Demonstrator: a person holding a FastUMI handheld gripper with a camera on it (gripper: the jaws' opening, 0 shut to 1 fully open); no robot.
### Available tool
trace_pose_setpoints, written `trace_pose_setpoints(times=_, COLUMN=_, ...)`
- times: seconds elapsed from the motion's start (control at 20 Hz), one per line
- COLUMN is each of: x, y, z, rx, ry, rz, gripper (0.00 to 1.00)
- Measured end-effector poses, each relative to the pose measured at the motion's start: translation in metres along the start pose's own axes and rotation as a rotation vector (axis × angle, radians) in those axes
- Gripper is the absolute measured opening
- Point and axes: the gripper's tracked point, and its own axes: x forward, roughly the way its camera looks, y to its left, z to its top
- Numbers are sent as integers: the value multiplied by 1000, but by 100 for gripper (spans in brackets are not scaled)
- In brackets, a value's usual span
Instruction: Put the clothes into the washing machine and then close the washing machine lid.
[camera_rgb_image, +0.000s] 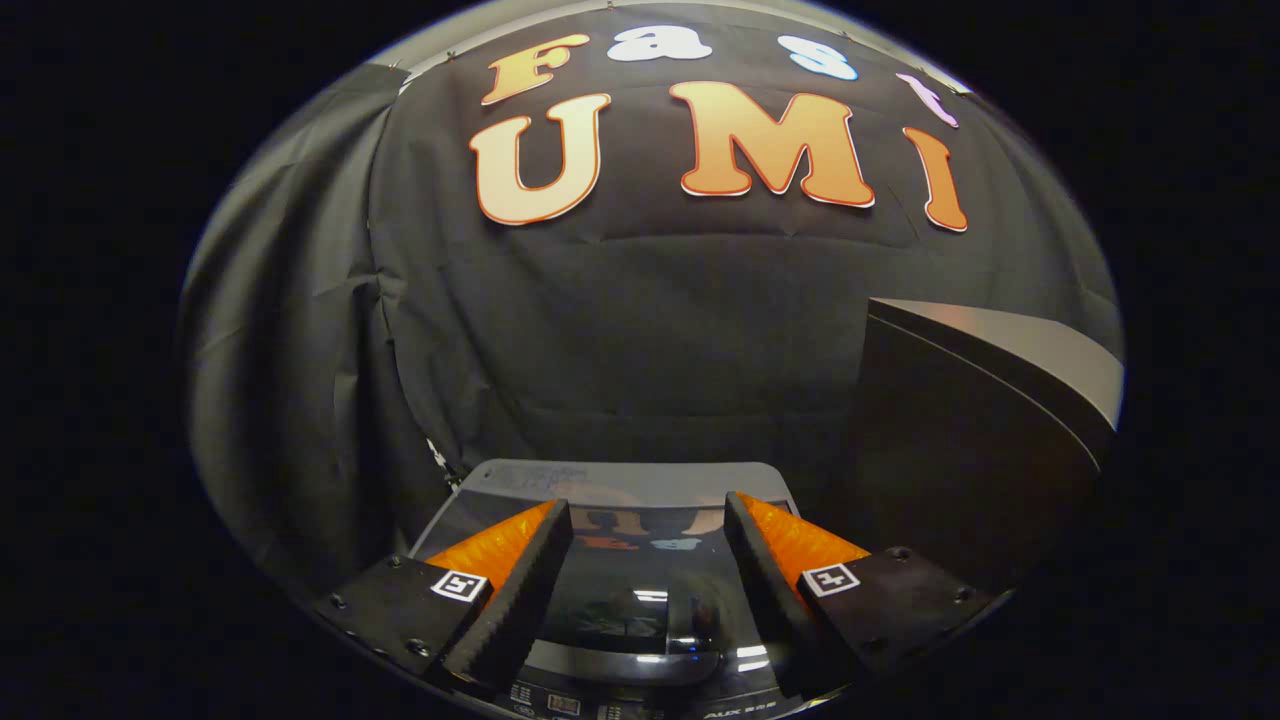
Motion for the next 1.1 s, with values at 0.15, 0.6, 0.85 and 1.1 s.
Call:
trace_pose_setpoints(times=0.15, x=-2, y=0, z=-8, rx=6, ry=22, rz=-1, gripper=99)
trace_pose_setpoints(times=0.6, x=-64, y=12, z=54, rx=-15, ry=-95, rz=-7, gripper=99)
trace_pose_setpoints(times=0.85, x=-137, y=-1, z=136, rx=9, ry=-229, rz=40, gripper=98)
trace_pose_setpoints(times=1.1, x=-225, y=-36, z=182, rx=28, ry=-320, rz=37, gripper=98)
